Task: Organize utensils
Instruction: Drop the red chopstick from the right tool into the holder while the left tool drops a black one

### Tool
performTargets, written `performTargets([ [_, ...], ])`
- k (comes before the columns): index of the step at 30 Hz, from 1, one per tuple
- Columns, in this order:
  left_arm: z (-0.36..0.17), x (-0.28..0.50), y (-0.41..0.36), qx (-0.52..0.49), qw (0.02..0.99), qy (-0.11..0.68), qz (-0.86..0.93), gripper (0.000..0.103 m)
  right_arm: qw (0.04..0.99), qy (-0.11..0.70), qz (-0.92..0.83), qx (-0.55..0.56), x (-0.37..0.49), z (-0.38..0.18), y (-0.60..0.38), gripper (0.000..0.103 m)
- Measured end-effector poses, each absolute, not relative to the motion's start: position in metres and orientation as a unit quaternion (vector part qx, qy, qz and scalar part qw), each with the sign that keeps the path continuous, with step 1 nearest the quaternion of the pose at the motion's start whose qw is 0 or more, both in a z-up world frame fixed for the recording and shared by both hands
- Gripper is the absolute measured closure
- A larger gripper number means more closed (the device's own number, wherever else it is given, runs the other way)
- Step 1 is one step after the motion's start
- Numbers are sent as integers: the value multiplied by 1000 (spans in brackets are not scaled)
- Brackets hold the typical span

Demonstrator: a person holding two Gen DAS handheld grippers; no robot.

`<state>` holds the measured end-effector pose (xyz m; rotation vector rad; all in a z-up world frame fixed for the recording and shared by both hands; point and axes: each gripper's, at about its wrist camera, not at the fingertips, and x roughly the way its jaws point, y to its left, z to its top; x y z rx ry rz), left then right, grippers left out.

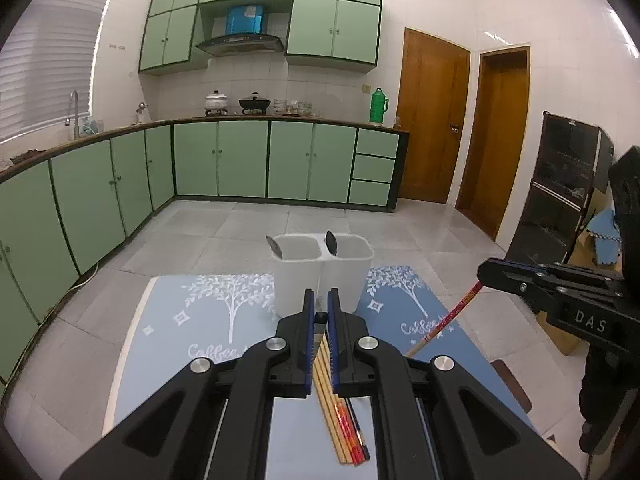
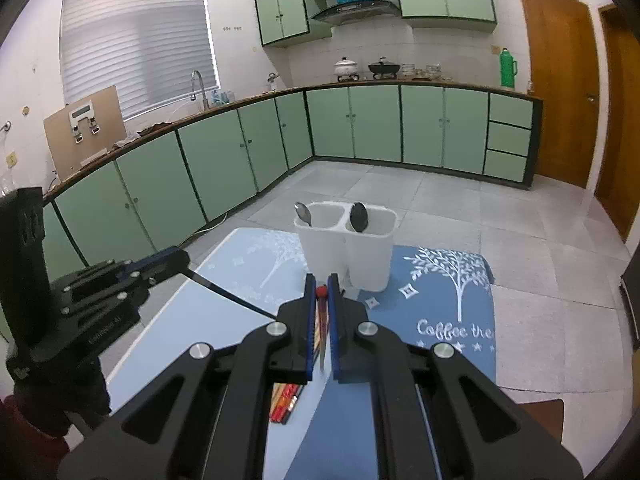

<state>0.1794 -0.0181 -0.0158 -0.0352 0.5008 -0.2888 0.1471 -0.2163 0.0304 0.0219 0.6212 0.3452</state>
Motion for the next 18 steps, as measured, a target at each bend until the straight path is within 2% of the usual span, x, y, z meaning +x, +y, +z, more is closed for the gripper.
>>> performTargets([
  [9, -1, 204, -17, -32, 961, 232, -144, 97, 942, 290, 170, -6, 178, 61, -216, 98],
  [18, 37, 234, -19, -32, 970, 188, -152, 97, 954, 249, 168, 3, 209, 108, -233, 98],
])
